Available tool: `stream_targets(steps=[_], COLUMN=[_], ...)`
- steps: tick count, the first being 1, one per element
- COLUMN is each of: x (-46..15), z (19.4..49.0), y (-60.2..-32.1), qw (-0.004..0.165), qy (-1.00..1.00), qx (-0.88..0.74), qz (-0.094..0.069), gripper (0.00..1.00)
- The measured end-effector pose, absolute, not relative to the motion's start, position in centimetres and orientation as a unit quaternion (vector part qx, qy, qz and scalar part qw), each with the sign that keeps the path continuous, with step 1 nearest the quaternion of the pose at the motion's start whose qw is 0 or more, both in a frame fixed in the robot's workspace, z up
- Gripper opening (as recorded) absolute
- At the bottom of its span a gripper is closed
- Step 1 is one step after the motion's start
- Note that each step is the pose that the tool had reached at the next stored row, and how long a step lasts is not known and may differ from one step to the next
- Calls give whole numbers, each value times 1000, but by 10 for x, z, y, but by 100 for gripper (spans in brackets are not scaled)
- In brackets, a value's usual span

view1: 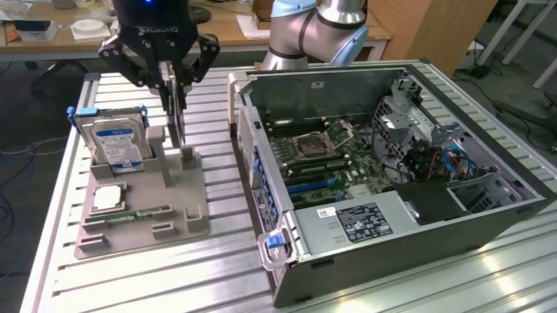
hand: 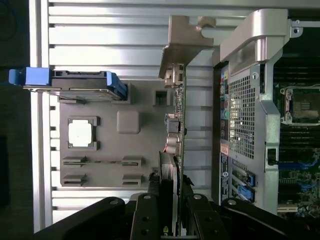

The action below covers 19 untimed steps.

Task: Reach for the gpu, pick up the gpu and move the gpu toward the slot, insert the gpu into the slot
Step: 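Pick up the gpu and move the gpu toward the slot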

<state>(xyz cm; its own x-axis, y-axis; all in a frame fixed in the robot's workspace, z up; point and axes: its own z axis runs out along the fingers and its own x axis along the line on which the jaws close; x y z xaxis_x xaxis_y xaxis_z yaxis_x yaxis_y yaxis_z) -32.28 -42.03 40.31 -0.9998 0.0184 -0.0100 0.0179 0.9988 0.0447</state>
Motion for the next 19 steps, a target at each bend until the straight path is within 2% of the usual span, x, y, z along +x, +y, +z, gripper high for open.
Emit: stream_targets(steps=[3, 19], x=[-320, -277], z=[403, 403], y=[-420, -420], qw=[-7, -7], qy=[1000, 1000], qx=[9, 10], qz=[23, 20], gripper=[26, 26])
